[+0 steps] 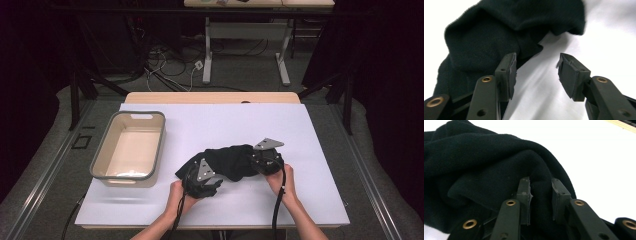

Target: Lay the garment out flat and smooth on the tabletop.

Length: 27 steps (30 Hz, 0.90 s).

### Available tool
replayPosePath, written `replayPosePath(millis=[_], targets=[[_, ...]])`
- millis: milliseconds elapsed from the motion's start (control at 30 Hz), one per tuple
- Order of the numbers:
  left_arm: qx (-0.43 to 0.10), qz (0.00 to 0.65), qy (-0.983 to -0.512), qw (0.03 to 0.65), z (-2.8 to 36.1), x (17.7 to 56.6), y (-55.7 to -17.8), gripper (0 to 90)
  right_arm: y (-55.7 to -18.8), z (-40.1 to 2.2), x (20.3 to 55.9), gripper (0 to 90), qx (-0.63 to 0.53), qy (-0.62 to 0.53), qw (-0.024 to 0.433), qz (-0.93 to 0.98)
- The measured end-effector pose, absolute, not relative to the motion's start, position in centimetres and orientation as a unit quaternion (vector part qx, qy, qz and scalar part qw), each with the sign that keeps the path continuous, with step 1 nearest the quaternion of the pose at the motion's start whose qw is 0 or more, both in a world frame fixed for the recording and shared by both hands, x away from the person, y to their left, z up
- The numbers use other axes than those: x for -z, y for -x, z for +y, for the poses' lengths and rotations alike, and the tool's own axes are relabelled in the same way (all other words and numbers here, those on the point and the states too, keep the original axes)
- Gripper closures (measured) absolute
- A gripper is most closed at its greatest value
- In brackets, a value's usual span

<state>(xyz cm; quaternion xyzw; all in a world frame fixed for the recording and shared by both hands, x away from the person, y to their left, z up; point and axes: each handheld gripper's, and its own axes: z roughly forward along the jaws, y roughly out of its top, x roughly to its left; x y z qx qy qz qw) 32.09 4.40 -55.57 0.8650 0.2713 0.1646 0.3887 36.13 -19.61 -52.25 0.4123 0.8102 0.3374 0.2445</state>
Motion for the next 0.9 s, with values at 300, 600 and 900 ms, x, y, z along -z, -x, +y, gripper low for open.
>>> replayPosePath(millis=[300,600,900], targets=[[-0.185,0.302,-0.856,0.377,2.7,56.5,-33.5,49.2,-37.0,-19.0,52.7,72.9,-0.338,-0.415,0.238,0.81],[-0.168,0.285,-0.856,0.397,3.8,56.1,-33.4,85.8,-35.3,-18.3,51.7,79.2,-0.352,-0.399,0.245,0.811],[-0.164,0.268,-0.853,0.417,6.8,53.8,-30.6,86.1,-32.8,-18.9,49.4,80.4,-0.383,-0.402,0.22,0.802]])
